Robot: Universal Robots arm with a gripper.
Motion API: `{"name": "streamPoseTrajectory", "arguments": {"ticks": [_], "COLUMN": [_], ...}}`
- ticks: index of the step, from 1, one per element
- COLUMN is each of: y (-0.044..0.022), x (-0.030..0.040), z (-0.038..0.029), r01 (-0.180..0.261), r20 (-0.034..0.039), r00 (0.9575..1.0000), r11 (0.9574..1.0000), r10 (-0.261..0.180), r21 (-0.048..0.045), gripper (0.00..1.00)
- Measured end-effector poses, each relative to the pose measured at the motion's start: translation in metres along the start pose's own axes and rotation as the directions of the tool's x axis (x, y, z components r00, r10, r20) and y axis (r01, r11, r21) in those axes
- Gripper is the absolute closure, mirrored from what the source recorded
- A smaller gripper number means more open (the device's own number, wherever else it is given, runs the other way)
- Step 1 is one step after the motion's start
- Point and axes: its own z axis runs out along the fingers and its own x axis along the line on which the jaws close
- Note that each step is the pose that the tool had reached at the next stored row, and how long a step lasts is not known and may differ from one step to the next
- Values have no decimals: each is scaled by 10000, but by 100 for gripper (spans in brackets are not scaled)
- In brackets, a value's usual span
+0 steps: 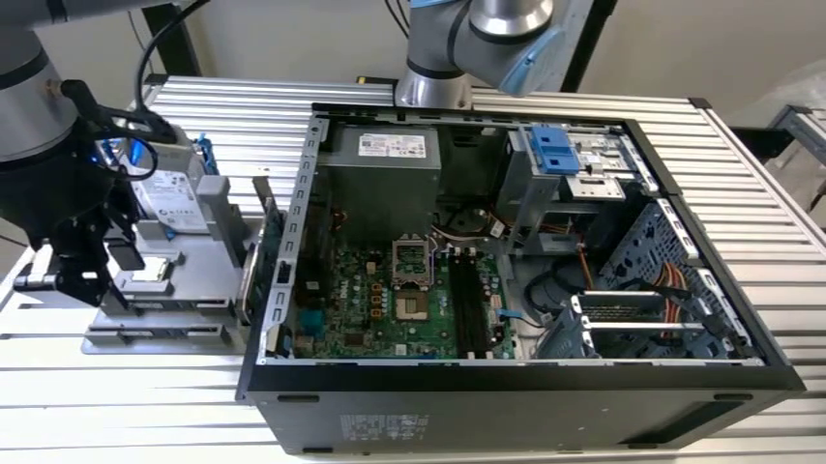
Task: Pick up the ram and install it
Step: 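Pick up the ram and move it above insertion slot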
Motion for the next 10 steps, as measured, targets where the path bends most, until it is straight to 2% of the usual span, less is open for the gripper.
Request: {"name": "streamPoseTrajectory", "arguments": {"ticks": [10], "y": [-1], "x": [-6], "z": [58], "r01": [-25], "r20": [1], "r00": [10000], "r11": [10000], "r10": [25], "r21": [0], "gripper": [0]}}
